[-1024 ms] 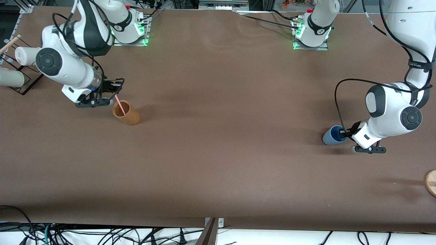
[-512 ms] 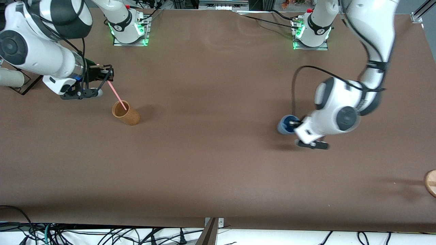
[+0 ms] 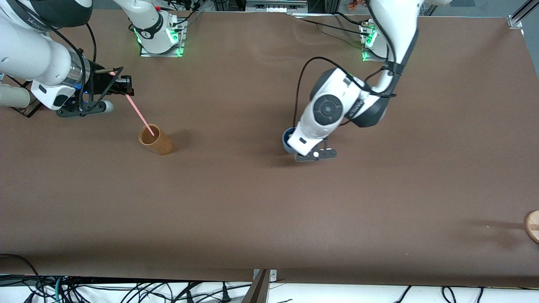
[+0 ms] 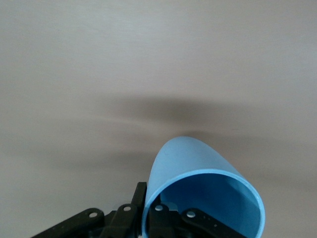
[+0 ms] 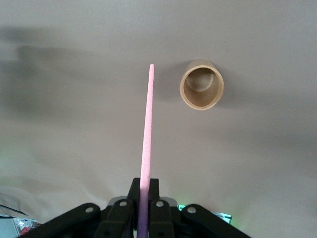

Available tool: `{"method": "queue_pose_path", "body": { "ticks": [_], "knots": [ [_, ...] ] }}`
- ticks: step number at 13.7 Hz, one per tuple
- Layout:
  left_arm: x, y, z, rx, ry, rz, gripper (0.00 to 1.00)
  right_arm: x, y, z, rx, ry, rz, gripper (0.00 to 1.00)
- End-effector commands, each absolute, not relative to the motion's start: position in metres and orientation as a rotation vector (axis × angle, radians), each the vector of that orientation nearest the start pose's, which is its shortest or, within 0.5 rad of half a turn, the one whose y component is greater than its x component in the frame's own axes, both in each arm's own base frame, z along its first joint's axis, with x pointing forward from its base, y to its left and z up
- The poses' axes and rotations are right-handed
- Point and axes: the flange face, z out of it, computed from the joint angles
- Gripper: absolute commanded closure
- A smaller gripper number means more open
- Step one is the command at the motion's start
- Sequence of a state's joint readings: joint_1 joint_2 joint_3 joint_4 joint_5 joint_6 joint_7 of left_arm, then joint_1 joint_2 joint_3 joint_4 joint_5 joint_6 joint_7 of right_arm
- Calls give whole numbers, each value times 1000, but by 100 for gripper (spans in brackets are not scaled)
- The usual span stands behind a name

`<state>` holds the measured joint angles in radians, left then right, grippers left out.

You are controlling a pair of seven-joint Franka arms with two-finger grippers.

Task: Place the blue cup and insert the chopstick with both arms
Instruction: 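Lift the chopstick out with the right gripper while the left carries the cup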

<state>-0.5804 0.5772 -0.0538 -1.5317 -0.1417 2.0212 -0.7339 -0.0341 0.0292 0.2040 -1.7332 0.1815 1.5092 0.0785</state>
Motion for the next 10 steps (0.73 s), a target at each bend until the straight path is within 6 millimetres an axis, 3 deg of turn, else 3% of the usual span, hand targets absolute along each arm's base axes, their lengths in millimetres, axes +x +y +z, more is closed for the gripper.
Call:
{"method": "queue_pose_path", "body": {
  "ticks": [1,5,7,10],
  "knots": [
    [561,-447,317,-3229,-372,177,100,550,121,524,-2936,-3,455,100],
    [546,-477,282,-3229,-428,140,100,565,166,508,-2945,77,497,100],
    [535,-491,262,-3221,-444,147,100,570,176,501,-2946,104,495,100],
    [534,-495,249,-3225,-478,134,100,573,194,494,-2949,171,470,100]
  ]
}}
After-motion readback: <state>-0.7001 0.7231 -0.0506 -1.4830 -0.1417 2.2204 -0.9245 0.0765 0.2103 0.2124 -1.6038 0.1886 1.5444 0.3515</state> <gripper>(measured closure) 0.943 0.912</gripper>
